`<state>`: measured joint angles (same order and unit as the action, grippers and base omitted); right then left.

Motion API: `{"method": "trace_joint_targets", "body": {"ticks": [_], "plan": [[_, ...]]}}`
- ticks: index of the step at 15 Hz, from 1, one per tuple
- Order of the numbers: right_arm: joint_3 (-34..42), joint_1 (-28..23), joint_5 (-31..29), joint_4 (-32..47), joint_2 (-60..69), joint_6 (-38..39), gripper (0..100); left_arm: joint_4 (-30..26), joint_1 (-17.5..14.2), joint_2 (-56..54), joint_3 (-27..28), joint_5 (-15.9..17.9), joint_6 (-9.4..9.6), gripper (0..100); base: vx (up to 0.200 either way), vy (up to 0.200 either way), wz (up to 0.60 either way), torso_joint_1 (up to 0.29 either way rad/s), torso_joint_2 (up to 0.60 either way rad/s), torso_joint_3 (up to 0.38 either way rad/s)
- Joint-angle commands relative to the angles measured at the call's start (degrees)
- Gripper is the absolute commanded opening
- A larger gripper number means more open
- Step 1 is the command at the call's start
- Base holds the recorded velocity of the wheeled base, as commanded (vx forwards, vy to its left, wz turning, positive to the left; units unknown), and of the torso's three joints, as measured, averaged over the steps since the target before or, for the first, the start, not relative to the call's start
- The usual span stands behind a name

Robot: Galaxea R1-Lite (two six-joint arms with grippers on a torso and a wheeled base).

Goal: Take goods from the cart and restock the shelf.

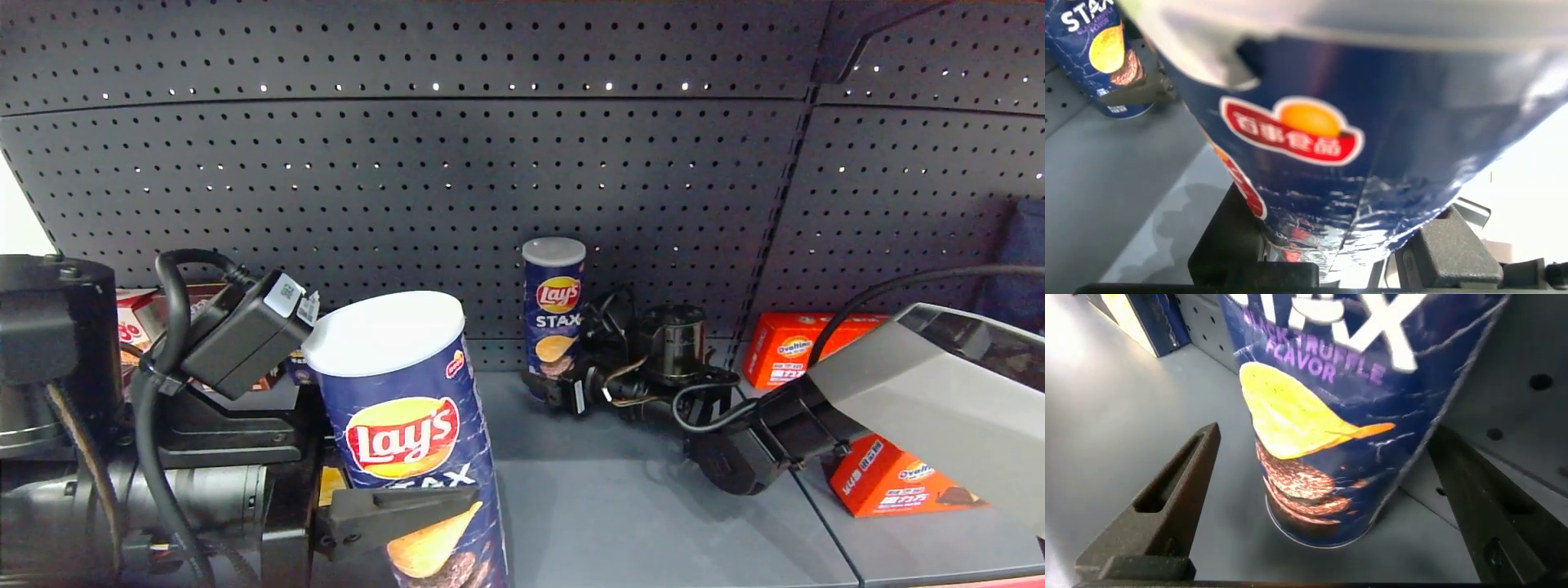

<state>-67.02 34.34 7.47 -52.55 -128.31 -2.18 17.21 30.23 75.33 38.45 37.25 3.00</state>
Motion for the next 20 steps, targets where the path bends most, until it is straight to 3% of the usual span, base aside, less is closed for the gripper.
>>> {"method": "trace_joint_targets", "body": {"ticks": [1, 18, 19, 20], "plan": [[-1.0, -0.1, -0.1, 0.0, -1.2, 0.0, 100, 0.0, 0.0, -0.1, 0.0, 0.0, -0.01, 0, 0.000, 0.000, 0.00, 0.000, 0.00, 0.000], [2.4, 1.4, -1.1, -0.3, 2.6, 0.2, 100, 0.0, -0.6, -0.2, 0.0, 0.0, 0.08, 0, 0.000, 0.000, 0.00, 0.000, 0.00, 0.000], [2.4, 1.4, -1.1, -0.3, 2.6, 0.2, 0, 0.0, -0.7, -0.2, 0.0, 0.1, 0.08, 0, 0.000, 0.000, 0.00, 0.000, 0.00, 0.000], [2.3, 1.7, -1.1, -0.3, 2.6, 0.2, 0, 0.0, -0.7, -0.2, 0.0, 0.0, 0.08, 0, 0.000, 0.000, 0.00, 0.000, 0.00, 0.000]]}}
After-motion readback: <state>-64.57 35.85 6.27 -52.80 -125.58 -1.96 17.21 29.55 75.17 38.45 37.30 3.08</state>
